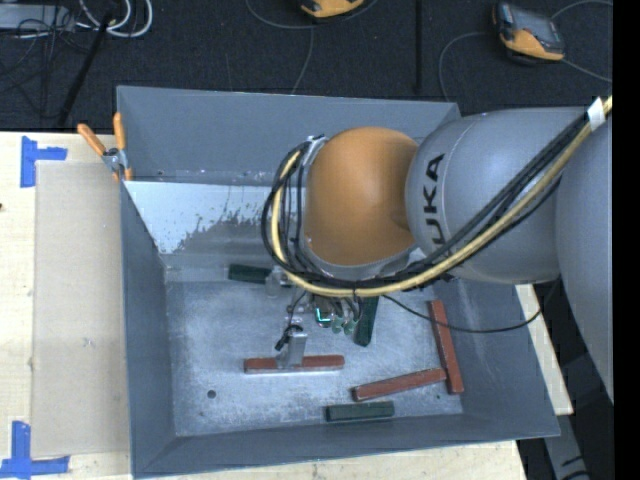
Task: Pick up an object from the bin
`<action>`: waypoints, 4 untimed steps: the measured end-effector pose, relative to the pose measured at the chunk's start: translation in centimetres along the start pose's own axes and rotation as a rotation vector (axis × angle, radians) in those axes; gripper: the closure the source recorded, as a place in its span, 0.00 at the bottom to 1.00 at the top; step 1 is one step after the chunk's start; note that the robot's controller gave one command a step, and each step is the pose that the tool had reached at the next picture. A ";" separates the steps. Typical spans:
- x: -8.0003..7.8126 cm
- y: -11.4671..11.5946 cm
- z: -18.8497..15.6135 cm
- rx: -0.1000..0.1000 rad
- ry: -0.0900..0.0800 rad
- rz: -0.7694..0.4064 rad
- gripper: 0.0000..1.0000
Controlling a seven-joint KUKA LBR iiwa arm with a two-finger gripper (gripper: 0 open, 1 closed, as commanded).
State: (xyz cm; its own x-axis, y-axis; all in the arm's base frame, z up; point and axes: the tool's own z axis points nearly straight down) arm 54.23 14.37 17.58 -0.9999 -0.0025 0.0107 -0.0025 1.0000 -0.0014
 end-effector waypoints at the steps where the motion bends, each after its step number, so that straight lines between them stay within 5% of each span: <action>1: 2.3 -9.2 11.1 0.000 0.000 -0.145 0.00; 2: 3.1 -4.5 10.8 0.000 -0.008 -0.498 0.00; 3: 3.0 -4.7 10.8 0.000 -0.009 -0.493 1.00; 4: 2.4 -8.5 -5.9 0.002 -0.017 -0.510 1.00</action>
Offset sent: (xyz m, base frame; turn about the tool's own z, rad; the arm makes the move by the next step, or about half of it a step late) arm -0.0223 -0.0897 -0.1058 -0.1495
